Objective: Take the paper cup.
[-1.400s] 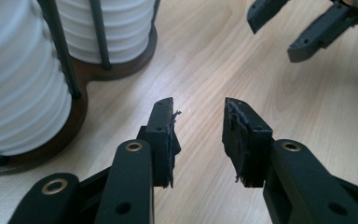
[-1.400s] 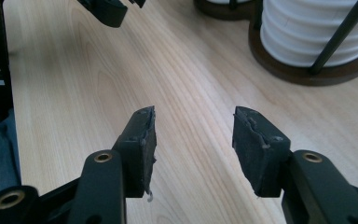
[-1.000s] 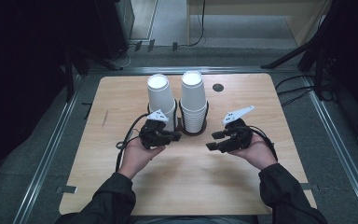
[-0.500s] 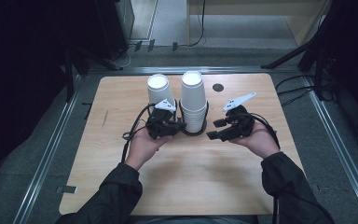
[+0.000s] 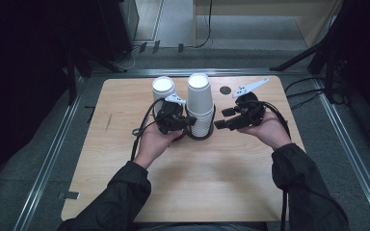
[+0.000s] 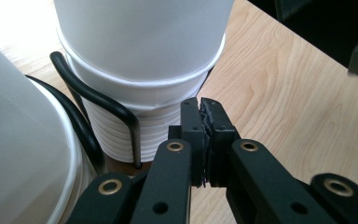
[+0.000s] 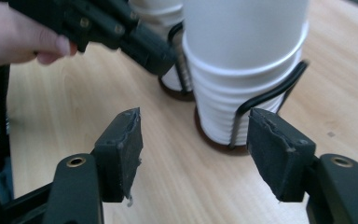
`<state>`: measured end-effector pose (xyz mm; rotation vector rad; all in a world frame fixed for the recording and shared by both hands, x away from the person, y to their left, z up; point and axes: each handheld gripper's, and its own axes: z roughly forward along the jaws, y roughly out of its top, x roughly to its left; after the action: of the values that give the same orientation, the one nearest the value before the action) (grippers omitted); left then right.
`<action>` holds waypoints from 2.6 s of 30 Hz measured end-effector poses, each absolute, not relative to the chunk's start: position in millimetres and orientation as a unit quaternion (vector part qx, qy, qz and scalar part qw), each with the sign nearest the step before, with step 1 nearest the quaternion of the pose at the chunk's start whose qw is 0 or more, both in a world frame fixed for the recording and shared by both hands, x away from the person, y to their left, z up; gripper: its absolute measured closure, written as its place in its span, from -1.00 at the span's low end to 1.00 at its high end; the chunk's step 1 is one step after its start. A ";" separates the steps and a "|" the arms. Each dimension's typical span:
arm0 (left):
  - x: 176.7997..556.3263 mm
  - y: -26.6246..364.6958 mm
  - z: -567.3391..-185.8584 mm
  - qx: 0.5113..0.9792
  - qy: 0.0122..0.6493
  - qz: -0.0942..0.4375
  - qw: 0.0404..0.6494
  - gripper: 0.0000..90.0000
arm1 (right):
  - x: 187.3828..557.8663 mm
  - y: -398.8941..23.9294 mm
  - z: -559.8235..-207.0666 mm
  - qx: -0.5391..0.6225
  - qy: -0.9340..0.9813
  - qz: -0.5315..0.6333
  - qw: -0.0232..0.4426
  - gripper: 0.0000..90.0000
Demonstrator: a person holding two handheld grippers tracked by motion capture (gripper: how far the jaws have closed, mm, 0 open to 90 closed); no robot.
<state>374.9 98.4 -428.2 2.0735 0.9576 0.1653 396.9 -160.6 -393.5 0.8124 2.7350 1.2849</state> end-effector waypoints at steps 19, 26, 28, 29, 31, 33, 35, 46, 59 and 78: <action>370.5 85.4 -430.3 0.821 0.382 0.127 0.405 0.97 | 433.3 -131.1 -348.4 0.249 0.880 0.404 0.029 -0.41; 365.8 81.3 -433.1 0.819 0.383 0.149 0.399 0.96 | 440.1 -116.4 -337.3 0.239 0.885 0.399 0.036 -0.56; 365.5 80.7 -433.3 0.819 0.384 0.150 0.399 0.96 | 440.3 -114.2 -336.0 0.238 0.886 0.397 0.036 -0.58; 365.0 79.9 -433.9 0.818 0.384 0.151 0.400 0.95 | 442.0 -110.4 -333.9 0.235 0.887 0.396 0.036 -0.61; 364.7 79.7 -434.3 0.818 0.385 0.150 0.400 0.94 | 444.2 -107.7 -333.0 0.237 0.888 0.392 0.035 -0.62; 364.6 79.7 -434.6 0.817 0.387 0.150 0.402 0.94 | 447.2 -103.8 -332.9 0.235 0.891 0.387 0.037 -0.62; 364.6 79.7 -434.7 0.817 0.386 0.151 0.401 0.94 | 449.9 -98.7 -332.6 0.236 0.893 0.382 0.038 -0.65; 364.2 78.8 -436.1 0.819 0.383 0.151 0.401 0.91 | 458.0 -68.1 -330.6 0.225 0.906 0.350 0.071 -0.57; 364.5 80.9 -435.9 0.818 0.383 0.147 0.404 0.87 | 454.7 -68.0 -321.3 0.219 0.904 0.354 0.094 -0.46; 365.2 84.8 -433.9 0.821 0.372 0.131 0.413 0.84 | 445.2 -84.3 -263.9 0.230 0.894 0.376 0.085 -0.46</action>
<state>365.2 84.8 -433.9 2.0649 0.9352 0.3283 445.2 -84.3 -263.9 0.6861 2.6660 1.1209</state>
